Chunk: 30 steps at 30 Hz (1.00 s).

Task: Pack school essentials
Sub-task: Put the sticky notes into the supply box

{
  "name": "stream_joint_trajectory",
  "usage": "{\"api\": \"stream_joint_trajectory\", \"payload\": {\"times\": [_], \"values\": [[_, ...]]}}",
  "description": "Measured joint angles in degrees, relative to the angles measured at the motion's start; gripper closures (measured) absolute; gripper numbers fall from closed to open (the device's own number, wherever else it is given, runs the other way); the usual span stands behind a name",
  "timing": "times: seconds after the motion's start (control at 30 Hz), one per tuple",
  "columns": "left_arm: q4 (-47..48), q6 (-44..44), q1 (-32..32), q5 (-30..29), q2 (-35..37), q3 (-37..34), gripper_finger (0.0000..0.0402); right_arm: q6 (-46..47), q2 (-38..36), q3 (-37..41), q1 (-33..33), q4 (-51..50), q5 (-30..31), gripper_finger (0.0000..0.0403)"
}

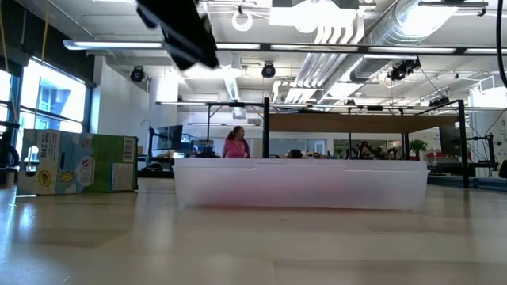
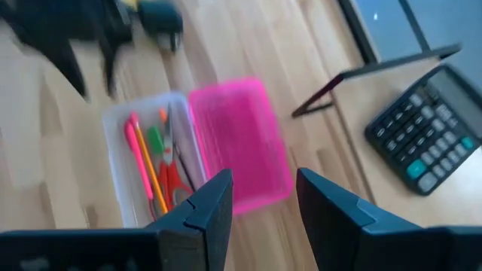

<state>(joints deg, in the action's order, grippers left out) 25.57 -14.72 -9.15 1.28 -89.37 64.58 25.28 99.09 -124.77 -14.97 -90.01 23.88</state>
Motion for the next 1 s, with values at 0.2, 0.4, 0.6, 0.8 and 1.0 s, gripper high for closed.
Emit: {"api": "stream_joint_trajectory", "payload": {"times": [0.2, 0.4, 0.6, 0.8, 1.0], "values": [[-0.78, 1.08, -2.52, -1.15, 5.89, -0.84, 0.0316, 3.10, 0.00, 8.41, -2.55, -0.02, -0.07, 0.0265], [-11.16, -1.87, -3.35, -1.52, 11.63, -10.82, 0.0328, 7.56, -0.14, 15.23, -5.31, 0.02, -0.95, 0.0265], [-17.92, -4.99, -3.26, -2.02, 19.68, -21.11, 0.0340, 13.78, -1.27, 22.96, -8.62, 1.70, -0.92, 0.0265], [-22.84, -5.66, -3.28, -4.85, 28.70, -28.94, 0.0349, 23.26, -5.75, 33.54, -11.55, 6.27, -2.43, 0.0265], [-24.56, -5.64, -3.26, -9.79, 38.79, -36.55, 0.0354, 34.57, -13.24, 44.89, -14.93, 12.86, -3.44, 0.0265]]}}
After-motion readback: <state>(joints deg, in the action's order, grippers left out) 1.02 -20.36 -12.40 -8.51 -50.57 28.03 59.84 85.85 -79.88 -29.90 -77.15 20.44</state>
